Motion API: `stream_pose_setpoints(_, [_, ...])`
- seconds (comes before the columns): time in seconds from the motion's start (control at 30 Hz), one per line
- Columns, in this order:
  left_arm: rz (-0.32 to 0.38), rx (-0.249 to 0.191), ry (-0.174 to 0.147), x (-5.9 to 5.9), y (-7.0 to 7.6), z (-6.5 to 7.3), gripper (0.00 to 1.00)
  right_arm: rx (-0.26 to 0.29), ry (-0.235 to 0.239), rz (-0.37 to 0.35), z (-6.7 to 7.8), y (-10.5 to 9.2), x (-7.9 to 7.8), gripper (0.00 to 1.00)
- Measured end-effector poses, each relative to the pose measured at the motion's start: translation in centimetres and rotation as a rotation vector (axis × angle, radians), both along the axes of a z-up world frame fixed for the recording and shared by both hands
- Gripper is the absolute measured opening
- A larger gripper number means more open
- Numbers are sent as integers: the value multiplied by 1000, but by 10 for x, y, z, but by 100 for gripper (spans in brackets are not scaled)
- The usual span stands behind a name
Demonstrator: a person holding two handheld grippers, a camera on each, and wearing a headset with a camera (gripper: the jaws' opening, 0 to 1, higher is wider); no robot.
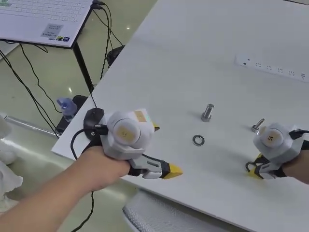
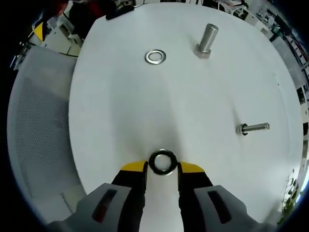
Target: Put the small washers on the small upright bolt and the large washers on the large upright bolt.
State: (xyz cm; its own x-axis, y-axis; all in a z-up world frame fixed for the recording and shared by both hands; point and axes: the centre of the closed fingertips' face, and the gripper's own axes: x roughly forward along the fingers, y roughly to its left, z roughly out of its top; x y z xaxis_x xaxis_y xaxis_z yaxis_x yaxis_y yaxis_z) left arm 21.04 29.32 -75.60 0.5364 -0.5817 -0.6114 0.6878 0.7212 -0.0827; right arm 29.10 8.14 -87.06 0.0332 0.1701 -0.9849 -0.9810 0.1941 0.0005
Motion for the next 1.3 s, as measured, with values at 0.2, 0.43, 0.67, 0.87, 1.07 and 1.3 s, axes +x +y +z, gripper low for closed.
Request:
stream_pose_setpoints(0.2, [7,-8,-2,-2,1,1,73,-8,2,15,-1,-3,1,23])
stream_pose_setpoints(0.43, [12,-12,-9,-4,1,5,70,-16,12,1,1,-2,1,21])
stream_pose_setpoints(0.67, [14,-9,-11,-7,-1,8,70,4,7,9,3,-2,-1,21])
stream_pose_setpoints(0.87, [16,-6,-7,-13,-3,7,69,16,6,5,8,-1,3,21])
stream_pose_setpoints(1.07, [23,-16,-9,-15,-4,7,69,30,2,34,30,8,4,21])
stream_pose_setpoints(1.3, [19,-14,-17,-14,-5,10,69,30,-15,86,56,20,13,21])
